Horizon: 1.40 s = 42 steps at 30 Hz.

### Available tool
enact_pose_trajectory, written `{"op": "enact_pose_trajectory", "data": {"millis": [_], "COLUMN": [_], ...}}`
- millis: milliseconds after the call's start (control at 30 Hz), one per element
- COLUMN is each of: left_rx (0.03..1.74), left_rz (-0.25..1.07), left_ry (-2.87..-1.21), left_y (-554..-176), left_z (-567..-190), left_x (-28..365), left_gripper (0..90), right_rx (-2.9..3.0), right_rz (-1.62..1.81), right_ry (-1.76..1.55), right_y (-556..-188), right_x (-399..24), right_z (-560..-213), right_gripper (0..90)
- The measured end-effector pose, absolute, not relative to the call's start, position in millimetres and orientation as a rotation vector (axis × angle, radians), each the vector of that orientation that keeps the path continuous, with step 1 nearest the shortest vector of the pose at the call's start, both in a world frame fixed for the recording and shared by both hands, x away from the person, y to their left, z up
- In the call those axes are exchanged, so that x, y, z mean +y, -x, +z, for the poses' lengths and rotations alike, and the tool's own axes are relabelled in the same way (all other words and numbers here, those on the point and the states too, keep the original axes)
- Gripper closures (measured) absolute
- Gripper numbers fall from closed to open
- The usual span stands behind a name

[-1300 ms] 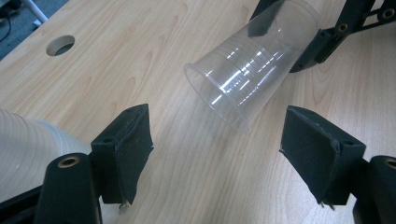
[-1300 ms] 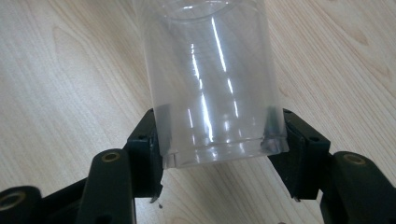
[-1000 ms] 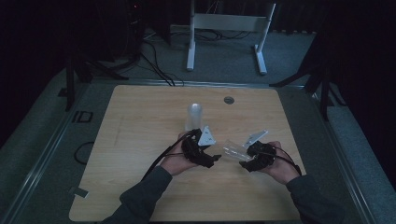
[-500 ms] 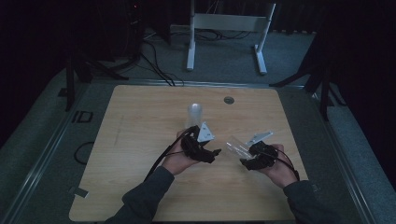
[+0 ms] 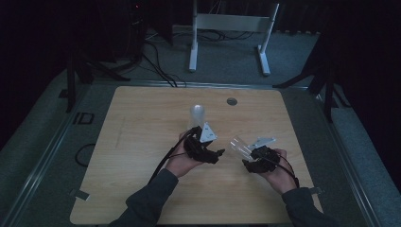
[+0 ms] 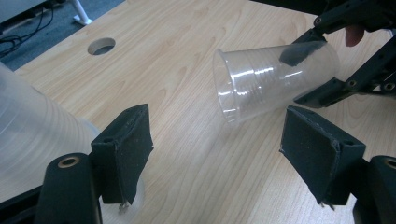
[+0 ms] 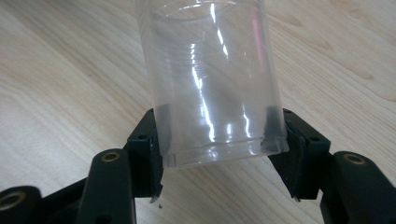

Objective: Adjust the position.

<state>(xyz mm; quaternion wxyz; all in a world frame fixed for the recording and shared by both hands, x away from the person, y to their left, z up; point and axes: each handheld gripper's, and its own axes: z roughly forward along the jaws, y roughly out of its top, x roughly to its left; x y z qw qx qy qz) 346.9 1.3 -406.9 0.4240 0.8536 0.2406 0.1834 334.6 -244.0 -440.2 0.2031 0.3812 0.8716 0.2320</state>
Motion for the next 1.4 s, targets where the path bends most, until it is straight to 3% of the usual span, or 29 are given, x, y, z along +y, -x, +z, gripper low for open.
{"op": "enact_pose_trajectory", "data": {"millis": [1400], "left_rx": [0.629], "left_rz": [0.466], "left_ry": [-2.115], "left_y": [-348.8], "left_z": [-408.2], "left_x": [-4.6], "left_gripper": [24.7], "right_rx": [1.997], "right_rz": [0.842], "right_ry": [-1.463], "right_y": [-342.7], "right_x": [-260.8], "right_z": [-447.3], "right_gripper": [41.3]}}
